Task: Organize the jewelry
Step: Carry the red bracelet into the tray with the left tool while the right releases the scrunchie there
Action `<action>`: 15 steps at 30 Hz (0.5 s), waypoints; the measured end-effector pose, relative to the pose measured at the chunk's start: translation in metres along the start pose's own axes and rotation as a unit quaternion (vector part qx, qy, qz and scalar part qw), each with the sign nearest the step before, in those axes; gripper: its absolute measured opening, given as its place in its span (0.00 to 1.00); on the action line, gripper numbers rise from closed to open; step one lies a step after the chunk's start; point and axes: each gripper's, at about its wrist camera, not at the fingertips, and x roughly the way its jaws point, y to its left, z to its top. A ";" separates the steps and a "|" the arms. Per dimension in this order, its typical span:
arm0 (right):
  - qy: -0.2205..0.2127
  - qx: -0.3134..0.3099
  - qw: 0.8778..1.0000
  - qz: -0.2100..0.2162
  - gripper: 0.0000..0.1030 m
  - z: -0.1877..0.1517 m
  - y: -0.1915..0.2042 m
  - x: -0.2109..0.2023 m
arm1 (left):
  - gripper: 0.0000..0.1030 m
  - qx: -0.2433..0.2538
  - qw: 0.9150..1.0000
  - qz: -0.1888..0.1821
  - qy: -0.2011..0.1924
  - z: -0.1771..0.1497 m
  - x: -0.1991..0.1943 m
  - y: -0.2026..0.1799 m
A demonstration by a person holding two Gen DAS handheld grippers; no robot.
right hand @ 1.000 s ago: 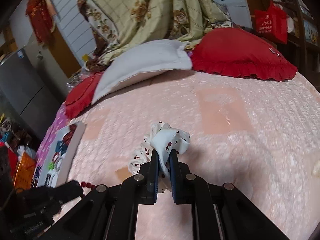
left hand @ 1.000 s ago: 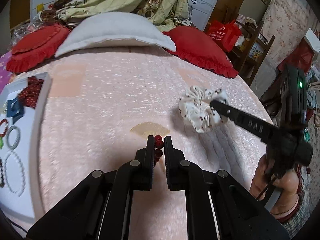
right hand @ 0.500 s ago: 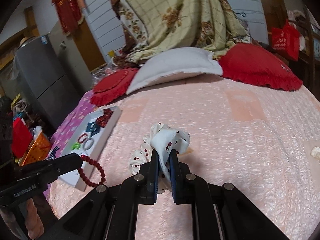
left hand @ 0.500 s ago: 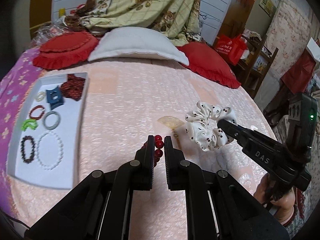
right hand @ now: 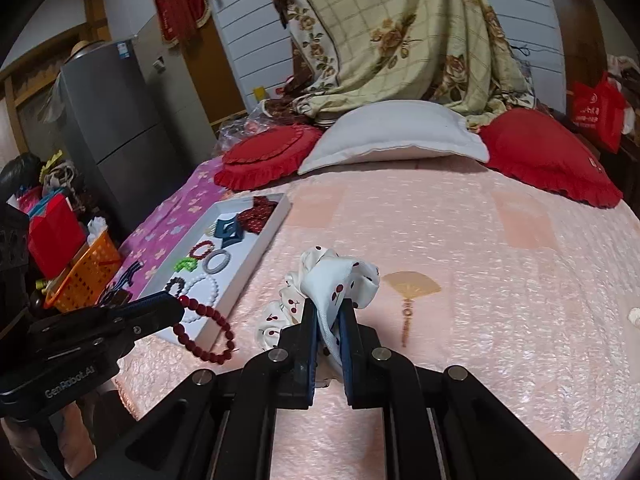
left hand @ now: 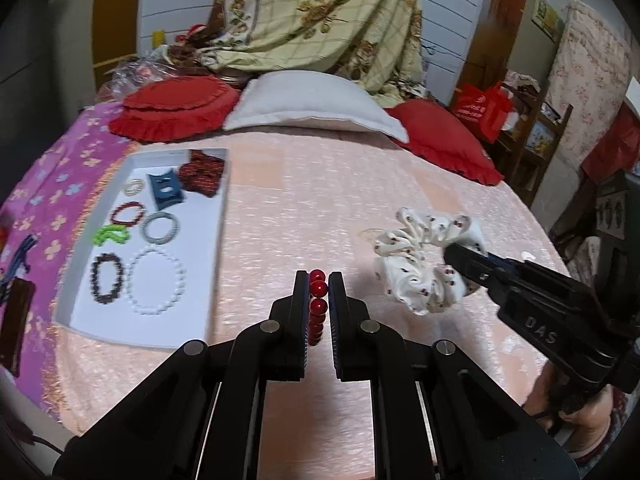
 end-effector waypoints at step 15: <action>0.008 -0.036 0.999 0.026 0.09 -0.008 0.051 0.004 | 0.07 -0.011 0.993 0.111 -0.046 -0.017 -0.031 0.051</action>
